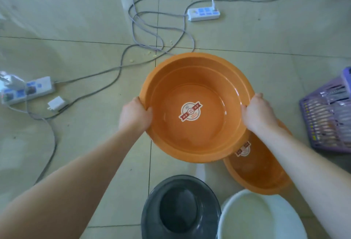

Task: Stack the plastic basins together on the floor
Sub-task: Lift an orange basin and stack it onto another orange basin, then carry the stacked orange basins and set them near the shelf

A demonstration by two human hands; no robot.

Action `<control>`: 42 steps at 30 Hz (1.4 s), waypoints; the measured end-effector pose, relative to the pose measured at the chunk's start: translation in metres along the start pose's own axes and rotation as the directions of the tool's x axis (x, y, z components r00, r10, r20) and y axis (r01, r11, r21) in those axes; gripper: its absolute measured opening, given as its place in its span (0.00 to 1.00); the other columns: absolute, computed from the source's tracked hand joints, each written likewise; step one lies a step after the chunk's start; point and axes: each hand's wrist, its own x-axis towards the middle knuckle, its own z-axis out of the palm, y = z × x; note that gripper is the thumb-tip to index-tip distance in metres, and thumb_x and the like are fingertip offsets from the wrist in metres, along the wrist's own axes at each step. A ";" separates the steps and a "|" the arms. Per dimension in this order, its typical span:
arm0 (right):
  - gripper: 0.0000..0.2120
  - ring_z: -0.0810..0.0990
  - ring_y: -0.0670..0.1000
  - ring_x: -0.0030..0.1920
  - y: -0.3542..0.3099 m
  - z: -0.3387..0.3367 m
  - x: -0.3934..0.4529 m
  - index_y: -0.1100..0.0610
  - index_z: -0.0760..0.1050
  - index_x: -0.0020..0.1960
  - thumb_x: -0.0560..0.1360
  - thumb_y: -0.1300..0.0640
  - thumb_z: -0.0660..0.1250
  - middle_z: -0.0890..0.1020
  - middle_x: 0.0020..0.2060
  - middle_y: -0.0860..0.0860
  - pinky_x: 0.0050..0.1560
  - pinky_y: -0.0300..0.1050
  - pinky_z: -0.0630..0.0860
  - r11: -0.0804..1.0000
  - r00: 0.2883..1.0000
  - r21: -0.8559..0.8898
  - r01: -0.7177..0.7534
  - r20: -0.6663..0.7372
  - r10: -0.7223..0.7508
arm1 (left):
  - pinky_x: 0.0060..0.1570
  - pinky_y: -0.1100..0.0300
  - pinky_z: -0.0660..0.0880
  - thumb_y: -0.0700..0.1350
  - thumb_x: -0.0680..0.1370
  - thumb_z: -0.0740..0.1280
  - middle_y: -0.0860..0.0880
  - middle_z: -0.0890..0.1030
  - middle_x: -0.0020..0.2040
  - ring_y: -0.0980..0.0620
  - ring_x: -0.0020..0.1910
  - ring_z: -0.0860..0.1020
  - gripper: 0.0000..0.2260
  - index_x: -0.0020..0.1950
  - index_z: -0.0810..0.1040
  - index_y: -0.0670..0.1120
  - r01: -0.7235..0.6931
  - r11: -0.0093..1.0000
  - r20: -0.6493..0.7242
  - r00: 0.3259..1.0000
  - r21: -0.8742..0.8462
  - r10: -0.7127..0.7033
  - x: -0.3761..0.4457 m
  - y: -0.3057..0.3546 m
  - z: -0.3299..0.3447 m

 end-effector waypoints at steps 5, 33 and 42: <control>0.19 0.73 0.65 0.63 0.017 0.072 0.045 0.70 0.64 0.65 0.78 0.60 0.62 0.73 0.62 0.66 0.59 0.53 0.72 0.997 1.000 -0.071 0.016 0.014 -0.015 | 0.52 0.46 0.79 0.46 0.75 0.61 0.40 0.79 0.55 0.39 0.51 0.79 0.15 0.58 0.75 0.40 -0.003 0.997 -0.022 1.000 0.077 0.005 0.032 -0.018 0.059; 0.26 0.77 0.62 0.59 0.100 0.069 0.019 0.62 0.73 0.58 0.68 0.46 0.71 0.79 0.57 0.60 0.56 0.54 0.74 0.995 0.988 0.022 0.094 -0.128 -0.090 | 0.51 0.47 0.74 0.59 0.68 0.69 0.43 0.73 0.62 0.42 0.61 0.72 0.33 0.67 0.67 0.43 -0.289 0.794 0.039 0.947 0.535 0.318 -0.011 0.025 0.066; 0.34 0.78 0.63 0.55 0.233 -0.022 -0.026 0.63 0.74 0.58 0.60 0.44 0.78 0.80 0.53 0.63 0.53 0.55 0.74 0.982 0.992 -0.164 -0.092 -0.099 0.076 | 0.59 0.51 0.71 0.61 0.69 0.67 0.45 0.72 0.66 0.43 0.66 0.70 0.34 0.71 0.66 0.48 -0.581 0.671 0.286 0.813 0.460 0.508 -0.105 0.163 0.125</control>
